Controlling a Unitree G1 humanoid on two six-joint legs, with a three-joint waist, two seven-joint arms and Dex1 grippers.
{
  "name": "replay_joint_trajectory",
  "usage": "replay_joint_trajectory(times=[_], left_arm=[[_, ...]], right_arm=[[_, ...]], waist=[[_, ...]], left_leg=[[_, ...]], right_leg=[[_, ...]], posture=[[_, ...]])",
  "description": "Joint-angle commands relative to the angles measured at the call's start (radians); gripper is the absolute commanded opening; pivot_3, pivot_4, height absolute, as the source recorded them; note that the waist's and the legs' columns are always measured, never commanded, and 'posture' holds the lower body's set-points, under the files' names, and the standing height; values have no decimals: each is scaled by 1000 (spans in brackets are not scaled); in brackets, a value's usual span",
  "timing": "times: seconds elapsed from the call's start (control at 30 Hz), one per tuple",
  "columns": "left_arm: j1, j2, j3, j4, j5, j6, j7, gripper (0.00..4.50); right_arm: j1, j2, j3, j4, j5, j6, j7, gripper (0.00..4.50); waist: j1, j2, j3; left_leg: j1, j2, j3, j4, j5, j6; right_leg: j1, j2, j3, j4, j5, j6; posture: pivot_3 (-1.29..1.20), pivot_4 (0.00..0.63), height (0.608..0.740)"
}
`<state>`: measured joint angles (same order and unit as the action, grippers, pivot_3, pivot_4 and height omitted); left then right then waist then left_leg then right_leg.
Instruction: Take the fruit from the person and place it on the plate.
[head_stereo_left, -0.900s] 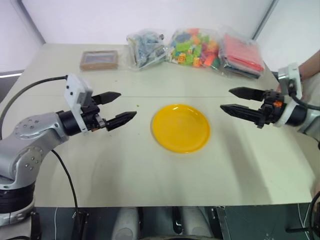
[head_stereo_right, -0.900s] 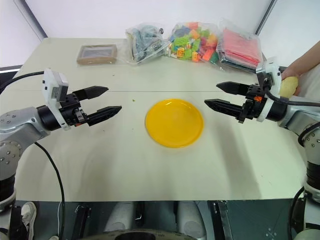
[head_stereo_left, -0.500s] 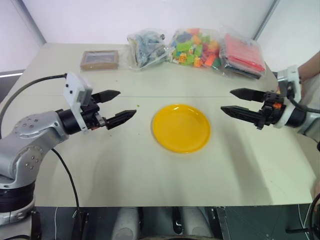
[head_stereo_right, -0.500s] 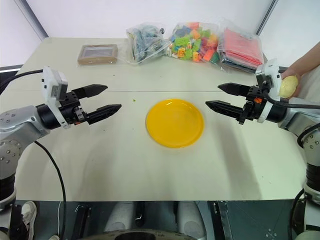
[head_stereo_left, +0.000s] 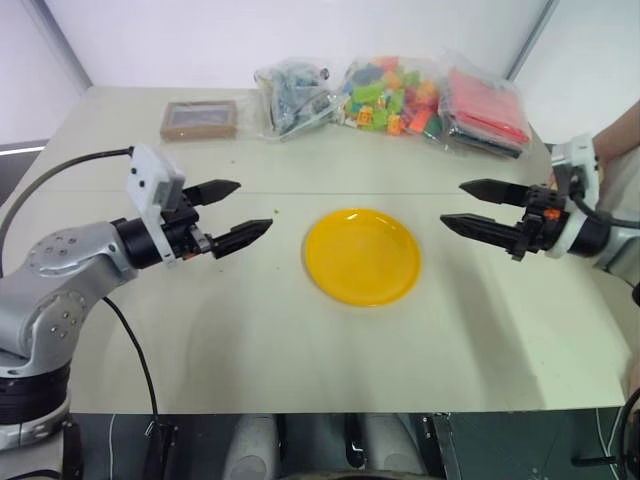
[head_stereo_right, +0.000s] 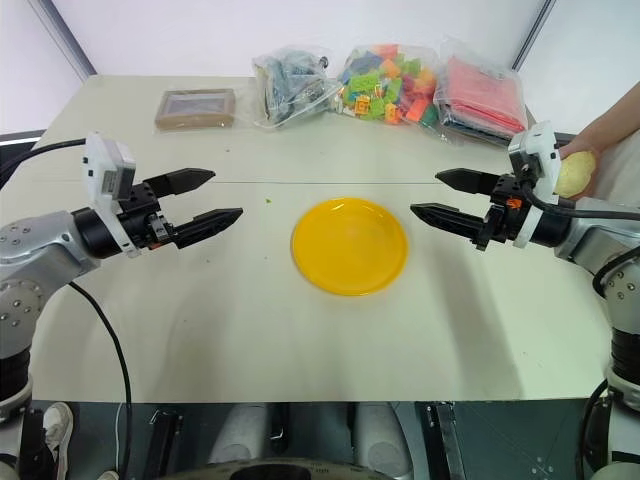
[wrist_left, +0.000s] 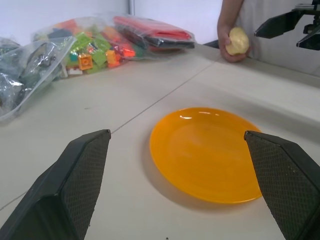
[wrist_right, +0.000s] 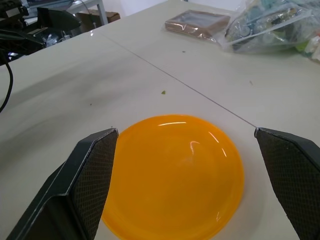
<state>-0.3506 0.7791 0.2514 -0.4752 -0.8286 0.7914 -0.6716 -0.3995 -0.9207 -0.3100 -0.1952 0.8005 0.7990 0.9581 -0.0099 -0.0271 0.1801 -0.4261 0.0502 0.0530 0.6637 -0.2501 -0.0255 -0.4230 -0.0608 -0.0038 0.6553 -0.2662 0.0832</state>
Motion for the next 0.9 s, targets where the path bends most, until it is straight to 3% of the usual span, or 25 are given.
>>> replay_joint_trajectory(times=[0.03, 0.9], left_arm=[[-4, 7, 31, -30, -11, -14, 3, 4500], [-12, 5, 30, -22, -19, -10, 9, 4500]], right_arm=[[-11, -5, -10, -26, 10, -5, 5, 4459], [-14, 2, -7, -41, 17, 15, -13, 4459]], waist=[[0, 0, 0], [0, 0, 0]], left_leg=[[0, 0, 0, 0, 0, 0], [0, 0, 0, 0, 0, 0]], right_leg=[[0, 0, 0, 0, 0, 0], [0, 0, 0, 0, 0, 0]], posture=[[0, 150, 731], [0, 150, 731]])
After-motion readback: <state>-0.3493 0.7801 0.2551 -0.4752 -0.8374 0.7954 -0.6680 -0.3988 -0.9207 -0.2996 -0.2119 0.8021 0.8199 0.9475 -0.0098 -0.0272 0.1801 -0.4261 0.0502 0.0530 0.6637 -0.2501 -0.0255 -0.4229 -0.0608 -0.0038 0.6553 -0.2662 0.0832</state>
